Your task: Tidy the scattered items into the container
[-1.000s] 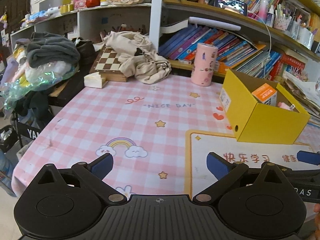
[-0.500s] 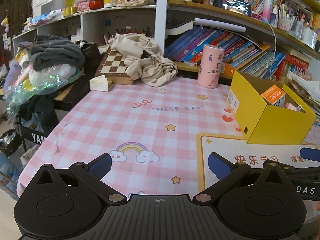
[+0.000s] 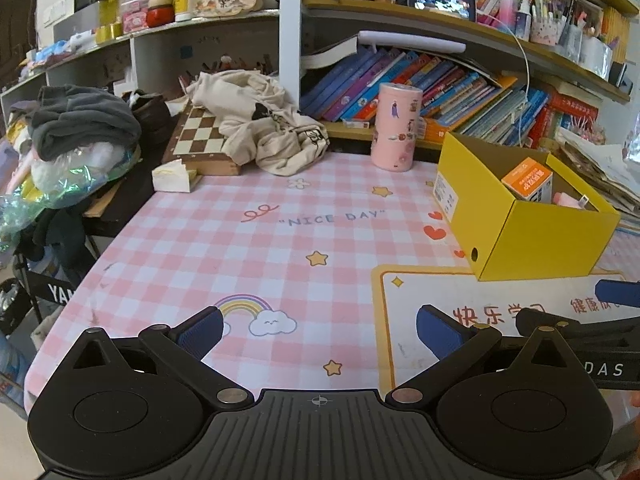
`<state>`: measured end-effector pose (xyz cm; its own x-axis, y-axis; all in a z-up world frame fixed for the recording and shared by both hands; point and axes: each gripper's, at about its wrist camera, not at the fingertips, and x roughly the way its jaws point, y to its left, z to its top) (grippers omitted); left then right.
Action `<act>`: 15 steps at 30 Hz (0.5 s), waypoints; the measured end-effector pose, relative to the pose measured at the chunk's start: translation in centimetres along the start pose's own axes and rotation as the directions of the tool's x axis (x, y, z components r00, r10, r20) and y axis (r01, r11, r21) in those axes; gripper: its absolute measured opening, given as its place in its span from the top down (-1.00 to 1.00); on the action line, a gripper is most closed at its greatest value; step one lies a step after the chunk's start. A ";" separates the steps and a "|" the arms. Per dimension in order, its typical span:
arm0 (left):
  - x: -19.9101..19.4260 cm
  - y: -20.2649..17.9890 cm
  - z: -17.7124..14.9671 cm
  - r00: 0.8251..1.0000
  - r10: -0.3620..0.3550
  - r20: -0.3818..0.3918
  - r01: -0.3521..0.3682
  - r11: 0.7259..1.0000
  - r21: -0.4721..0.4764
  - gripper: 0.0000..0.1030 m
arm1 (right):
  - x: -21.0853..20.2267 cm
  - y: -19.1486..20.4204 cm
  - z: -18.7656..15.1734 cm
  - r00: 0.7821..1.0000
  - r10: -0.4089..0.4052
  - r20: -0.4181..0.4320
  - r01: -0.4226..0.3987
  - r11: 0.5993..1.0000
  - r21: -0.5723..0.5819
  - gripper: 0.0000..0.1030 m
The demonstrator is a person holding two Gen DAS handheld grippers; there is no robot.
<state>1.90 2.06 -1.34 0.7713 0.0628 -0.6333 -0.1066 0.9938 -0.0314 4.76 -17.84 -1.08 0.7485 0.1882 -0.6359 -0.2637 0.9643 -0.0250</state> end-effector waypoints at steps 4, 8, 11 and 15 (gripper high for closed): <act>0.4 -0.3 0.0 1.000 -0.015 -0.013 0.015 1.000 0.007 -1.00 | 0.0 -0.1 0.0 1.000 -0.023 -0.003 0.023 1.000 -0.004 -1.00; 0.6 -0.6 0.0 0.999 -0.037 -0.014 0.037 0.999 0.012 -1.00 | -0.1 -0.3 -0.1 0.999 -0.036 -0.003 0.036 0.999 -0.006 -1.00; 0.7 -0.8 0.0 0.998 -0.054 -0.022 0.054 0.998 0.011 -1.00 | -0.1 -0.5 -0.1 0.999 -0.044 -0.008 0.044 0.999 -0.005 -1.00; 0.8 -1.3 0.0 0.997 -0.069 -0.027 0.069 0.997 0.018 -1.00 | -0.2 -0.9 -0.1 0.998 -0.058 -0.011 0.058 0.998 0.005 -1.00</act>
<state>2.66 0.84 -1.86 0.7597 -0.0083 -0.6502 -0.0413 0.9973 -0.0610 4.78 -18.80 -1.05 0.7560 0.1301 -0.6414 -0.2170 0.9745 -0.0580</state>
